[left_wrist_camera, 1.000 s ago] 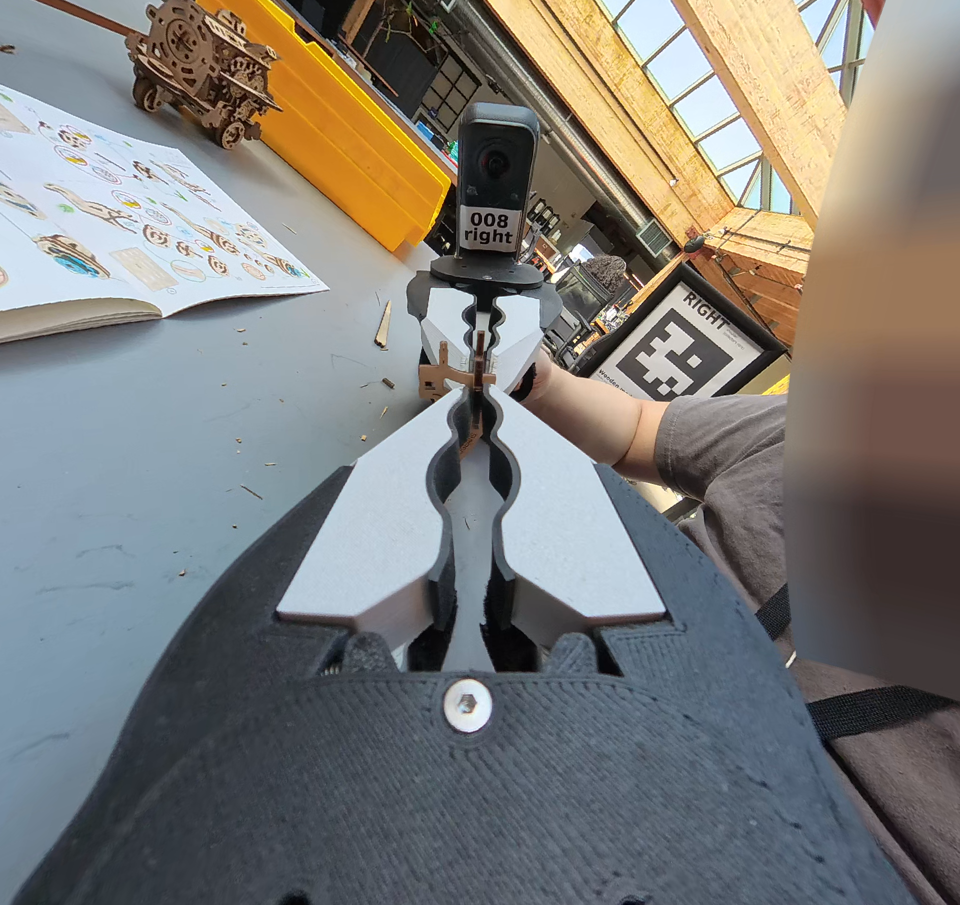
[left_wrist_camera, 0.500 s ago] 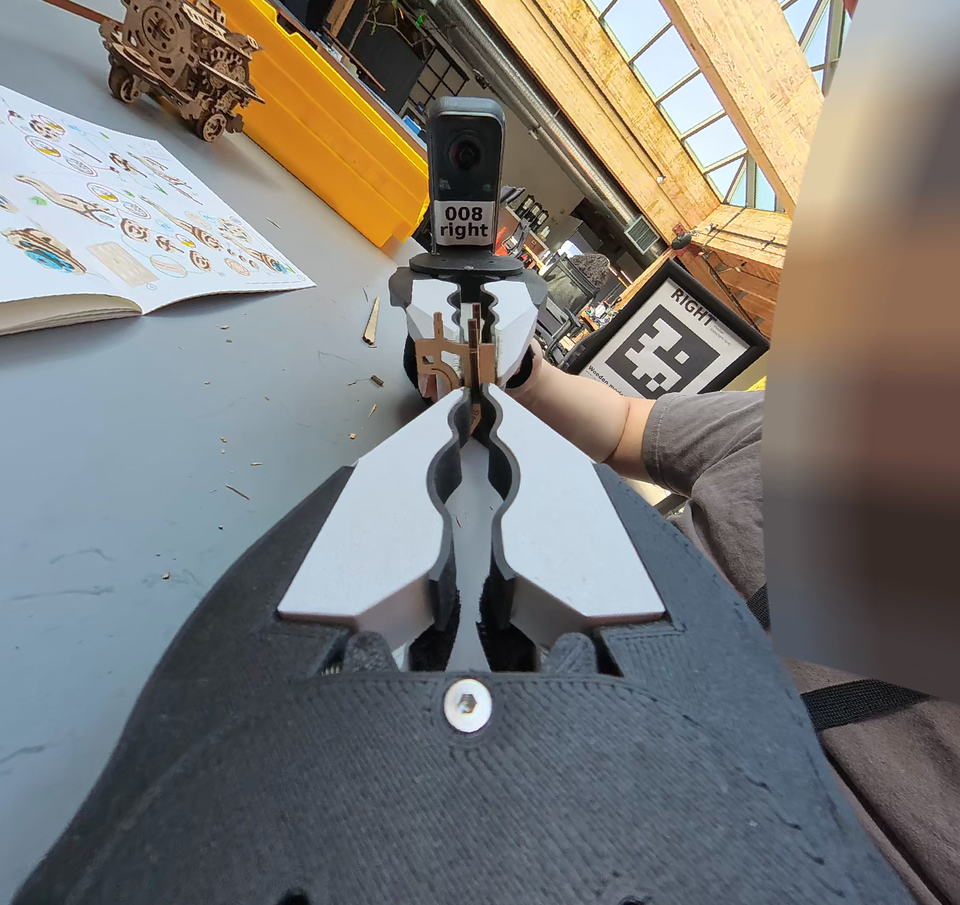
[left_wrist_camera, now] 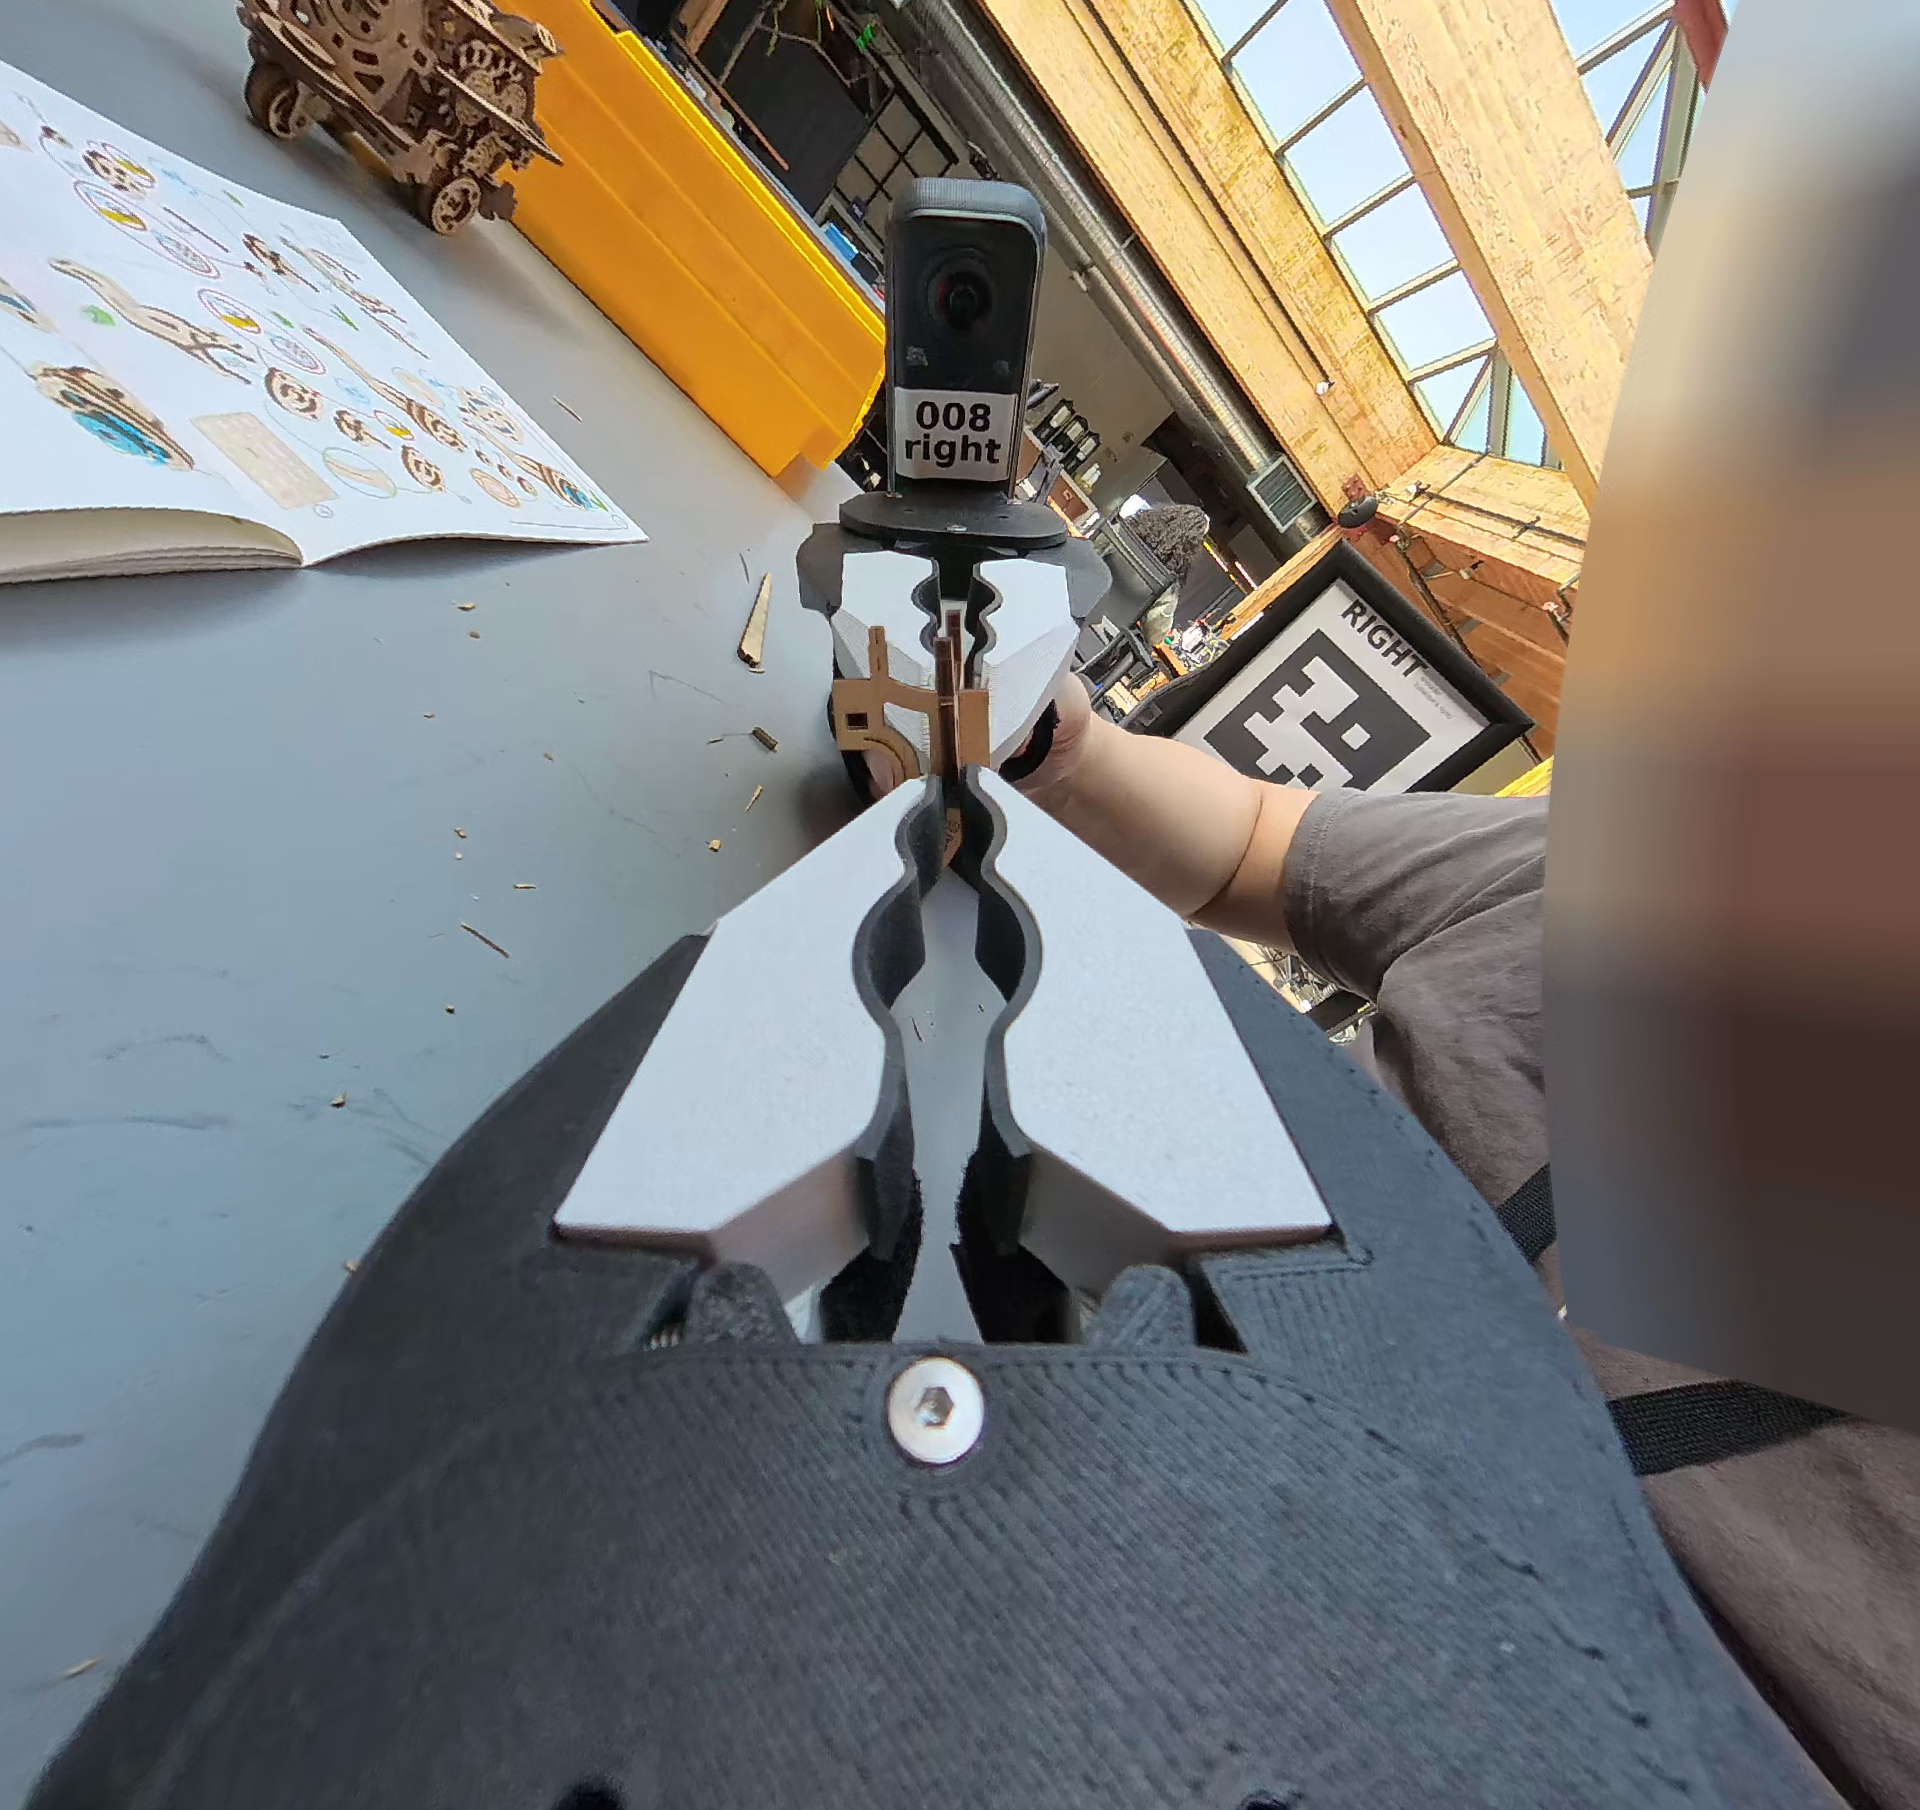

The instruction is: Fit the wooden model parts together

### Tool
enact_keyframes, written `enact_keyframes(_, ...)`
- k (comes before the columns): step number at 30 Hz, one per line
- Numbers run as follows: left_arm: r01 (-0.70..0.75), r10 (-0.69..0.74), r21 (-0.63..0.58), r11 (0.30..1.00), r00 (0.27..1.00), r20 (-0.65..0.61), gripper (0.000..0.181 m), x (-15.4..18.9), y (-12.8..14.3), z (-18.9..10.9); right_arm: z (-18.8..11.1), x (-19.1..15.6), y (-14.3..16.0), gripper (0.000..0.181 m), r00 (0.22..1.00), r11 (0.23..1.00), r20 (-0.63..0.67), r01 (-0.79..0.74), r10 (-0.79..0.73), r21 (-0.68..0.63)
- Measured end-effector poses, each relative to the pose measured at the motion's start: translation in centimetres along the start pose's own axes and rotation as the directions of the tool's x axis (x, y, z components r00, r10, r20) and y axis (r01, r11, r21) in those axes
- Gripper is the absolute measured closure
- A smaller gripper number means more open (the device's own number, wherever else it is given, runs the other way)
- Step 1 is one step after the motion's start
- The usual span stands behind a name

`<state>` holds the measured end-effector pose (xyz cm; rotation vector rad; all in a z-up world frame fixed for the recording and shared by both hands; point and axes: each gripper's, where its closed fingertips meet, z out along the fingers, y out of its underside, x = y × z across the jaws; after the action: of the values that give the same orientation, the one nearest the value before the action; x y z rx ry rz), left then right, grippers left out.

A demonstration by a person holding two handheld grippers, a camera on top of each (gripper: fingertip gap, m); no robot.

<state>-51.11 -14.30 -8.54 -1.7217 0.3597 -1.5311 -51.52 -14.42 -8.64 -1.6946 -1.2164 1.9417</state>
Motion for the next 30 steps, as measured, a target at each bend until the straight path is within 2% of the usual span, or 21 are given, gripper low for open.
enact_keyframes(13, -0.008, 0.008, -0.026, 1.000, 1.000, 0.013, 0.181, -0.1, 0.5, 0.2, 0.2, 0.1, 0.4, 0.180, 1.000, 1.000, -0.010, 0.008, -0.008, -0.020)
enact_keyframes(19, -0.005, 0.005, 0.000, 1.000, 1.000, 0.025, 0.181, -0.4, 0.0, 0.0, 0.3, 0.4, 0.0, 0.179, 0.998, 0.999, -0.043, 0.050, -0.050, 0.000)
enact_keyframes(22, 0.006, -0.006, 0.009, 1.000, 1.000, 0.004, 0.181, -0.2, -0.2, 0.0, 0.2, 0.2, -0.3, 0.179, 1.000, 1.000, -0.008, 0.015, -0.015, 0.016)
enact_keyframes(29, 0.016, -0.015, 0.042, 0.999, 1.000, -0.007, 0.181, -0.1, -0.6, -0.5, -0.6, -0.2, -1.1, 0.148, 0.999, 0.996, -0.003, 0.053, -0.053, 0.070)
enact_keyframes(30, 0.015, -0.015, 0.043, 0.999, 1.000, -0.009, 0.181, -0.1, -0.6, -0.6, -0.5, -0.1, -1.0, 0.153, 0.998, 0.997, -0.012, 0.057, -0.057, 0.061)
